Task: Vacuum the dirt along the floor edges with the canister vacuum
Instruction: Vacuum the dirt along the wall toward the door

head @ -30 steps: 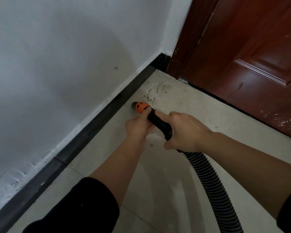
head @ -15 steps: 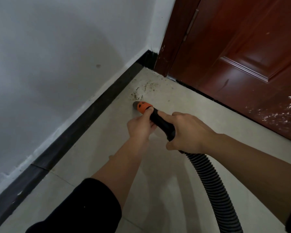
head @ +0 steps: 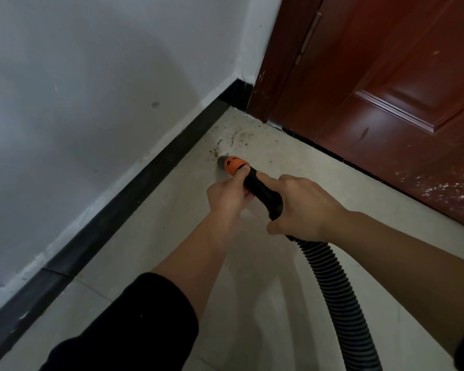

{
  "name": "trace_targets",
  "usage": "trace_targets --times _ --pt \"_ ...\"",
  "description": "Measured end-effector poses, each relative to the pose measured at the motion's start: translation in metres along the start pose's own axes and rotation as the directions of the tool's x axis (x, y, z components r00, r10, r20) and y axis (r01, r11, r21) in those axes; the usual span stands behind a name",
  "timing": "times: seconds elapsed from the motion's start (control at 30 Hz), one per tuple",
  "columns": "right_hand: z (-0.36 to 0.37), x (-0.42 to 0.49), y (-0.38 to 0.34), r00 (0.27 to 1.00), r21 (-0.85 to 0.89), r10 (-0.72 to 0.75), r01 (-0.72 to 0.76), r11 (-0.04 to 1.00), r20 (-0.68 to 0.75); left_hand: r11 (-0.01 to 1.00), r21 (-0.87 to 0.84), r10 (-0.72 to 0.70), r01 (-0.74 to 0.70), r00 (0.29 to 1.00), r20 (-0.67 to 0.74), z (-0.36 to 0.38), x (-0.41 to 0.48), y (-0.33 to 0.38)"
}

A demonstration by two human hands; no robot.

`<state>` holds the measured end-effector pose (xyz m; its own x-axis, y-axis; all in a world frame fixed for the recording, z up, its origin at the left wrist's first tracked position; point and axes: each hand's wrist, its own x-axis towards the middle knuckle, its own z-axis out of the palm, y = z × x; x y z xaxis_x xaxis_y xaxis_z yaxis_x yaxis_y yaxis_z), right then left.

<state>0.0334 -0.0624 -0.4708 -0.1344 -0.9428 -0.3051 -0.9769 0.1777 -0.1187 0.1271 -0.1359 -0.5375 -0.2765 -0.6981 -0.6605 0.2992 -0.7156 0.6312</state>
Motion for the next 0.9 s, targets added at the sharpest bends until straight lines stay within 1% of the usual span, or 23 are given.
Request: trace_targets --times 0.17,0.57,0.9 --pt "-0.002 0.008 -0.002 1.000 -0.008 -0.023 0.023 1.000 0.002 1.000 -0.009 0.016 -0.016 1.000 -0.002 -0.002 0.005 0.005" --pt "0.001 0.028 -0.021 0.998 -0.032 -0.069 0.068 0.997 -0.013 0.998 -0.016 0.053 -0.054 0.997 -0.058 -0.019 0.011 0.021" --pt "0.003 0.041 -0.033 0.995 -0.016 -0.095 0.095 0.995 -0.024 0.995 -0.027 0.093 -0.095 0.992 -0.083 -0.030 0.017 0.032"
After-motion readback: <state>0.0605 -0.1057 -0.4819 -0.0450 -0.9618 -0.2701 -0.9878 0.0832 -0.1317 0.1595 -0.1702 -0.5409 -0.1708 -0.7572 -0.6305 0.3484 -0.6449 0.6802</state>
